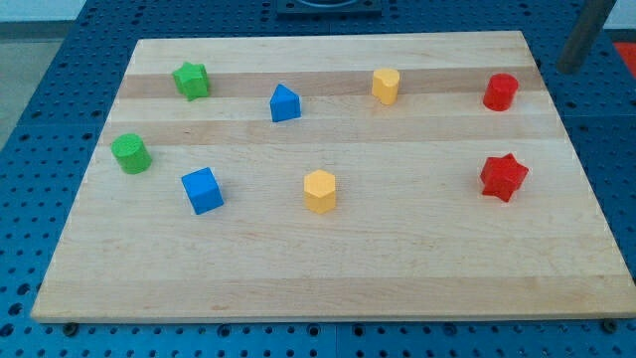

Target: Slide green star closer towards the green circle

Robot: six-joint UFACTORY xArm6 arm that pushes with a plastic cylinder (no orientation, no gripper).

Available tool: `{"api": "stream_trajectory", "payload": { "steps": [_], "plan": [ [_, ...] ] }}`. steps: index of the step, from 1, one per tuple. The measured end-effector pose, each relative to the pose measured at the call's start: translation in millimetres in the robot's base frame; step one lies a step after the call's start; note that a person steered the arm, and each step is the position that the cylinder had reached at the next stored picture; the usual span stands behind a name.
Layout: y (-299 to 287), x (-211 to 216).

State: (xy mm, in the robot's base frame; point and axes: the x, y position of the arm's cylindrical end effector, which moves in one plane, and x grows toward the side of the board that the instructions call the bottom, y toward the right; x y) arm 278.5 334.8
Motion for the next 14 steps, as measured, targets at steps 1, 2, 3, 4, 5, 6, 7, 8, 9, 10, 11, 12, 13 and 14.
{"api": "stream_trajectory", "payload": {
  "steps": [1,2,3,4,5,6,7,8,9,10,11,12,13,14],
  "plan": [
    [-6,-5],
    [-66,-47],
    [-66,-47],
    [-117,-68],
    [-142,-76],
    [-147,-77],
    [-183,-87],
    [-183,-87],
    [-216,-87],
    [-287,-86],
    [-379,-86],
    [-453,-86],
    [-465,-86],
    [-532,-87]
  ]
}}
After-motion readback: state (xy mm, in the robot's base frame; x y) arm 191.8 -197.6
